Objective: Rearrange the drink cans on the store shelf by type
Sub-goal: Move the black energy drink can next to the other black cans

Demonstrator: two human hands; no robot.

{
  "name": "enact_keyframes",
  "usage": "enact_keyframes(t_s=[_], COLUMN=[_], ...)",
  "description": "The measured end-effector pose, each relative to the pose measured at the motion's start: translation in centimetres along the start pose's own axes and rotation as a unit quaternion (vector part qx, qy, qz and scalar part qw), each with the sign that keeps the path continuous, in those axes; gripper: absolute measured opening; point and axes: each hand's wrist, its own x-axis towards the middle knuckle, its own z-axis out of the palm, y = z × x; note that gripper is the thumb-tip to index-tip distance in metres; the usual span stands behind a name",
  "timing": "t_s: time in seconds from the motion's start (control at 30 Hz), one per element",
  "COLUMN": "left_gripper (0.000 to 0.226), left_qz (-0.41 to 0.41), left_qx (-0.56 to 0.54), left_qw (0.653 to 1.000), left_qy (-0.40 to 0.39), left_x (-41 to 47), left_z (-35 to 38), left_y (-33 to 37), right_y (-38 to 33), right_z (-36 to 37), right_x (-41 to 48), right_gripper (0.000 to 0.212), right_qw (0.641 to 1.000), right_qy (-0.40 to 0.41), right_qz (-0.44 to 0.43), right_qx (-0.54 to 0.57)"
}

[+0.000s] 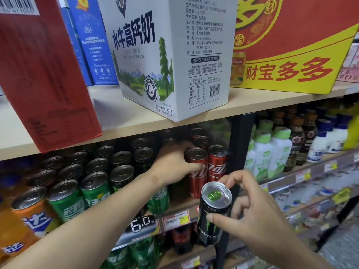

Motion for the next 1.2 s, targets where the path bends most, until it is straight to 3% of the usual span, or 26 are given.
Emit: enact_keyframes(t_s=[0.27, 0.37, 0.5, 0.63, 0.8, 0.97, 1.2], left_gripper=[0.088, 0.076, 0.06, 0.064, 0.069, 0.075, 0.072], left_qz=[-0.031, -0.043, 0.0, 0.041, 0.047, 0.017, 0.021], left_qx=[0.09, 0.187, 0.348, 0.409, 0.386, 0.277, 0.217], left_qw=[0.993, 0.975, 0.926, 0.9, 0.905, 0.936, 0.953], left_qy=[-0.076, -0.113, -0.146, -0.149, -0.171, -0.216, -0.208], left_x=[-1.4, -3.3, -5.4, -5.6, -5.2, -3.9, -1.8], left_z=[-2.6, -5.0, -6.3, -6.2, -6.3, -6.3, -5.2], left_y=[0.0, -0.4, -0.7, -1.8, -2.7, -3.0, -1.8], right_y=[-0.7, -1.1, -1.6, -2.2, -2.5, -2.7, -2.2], right_z=[0.0, -0.1, 0.2, 0.6, 0.4, 0.3, 1.0], right_x=[0.7, 1.2, 1.6, 1.9, 1.5, 1.3, 1.6], right_gripper=[0.052, 0.053, 0.053, 0.052, 0.052, 0.053, 0.051], right_qw=[1.0, 1.0, 0.999, 0.999, 0.999, 0.998, 0.997], right_qy=[-0.013, 0.002, 0.025, 0.018, 0.017, 0.016, 0.018], right_qz=[-0.002, -0.011, -0.032, -0.033, -0.035, -0.052, -0.047], right_qx=[-0.006, 0.005, 0.016, 0.012, 0.02, 0.035, 0.052])
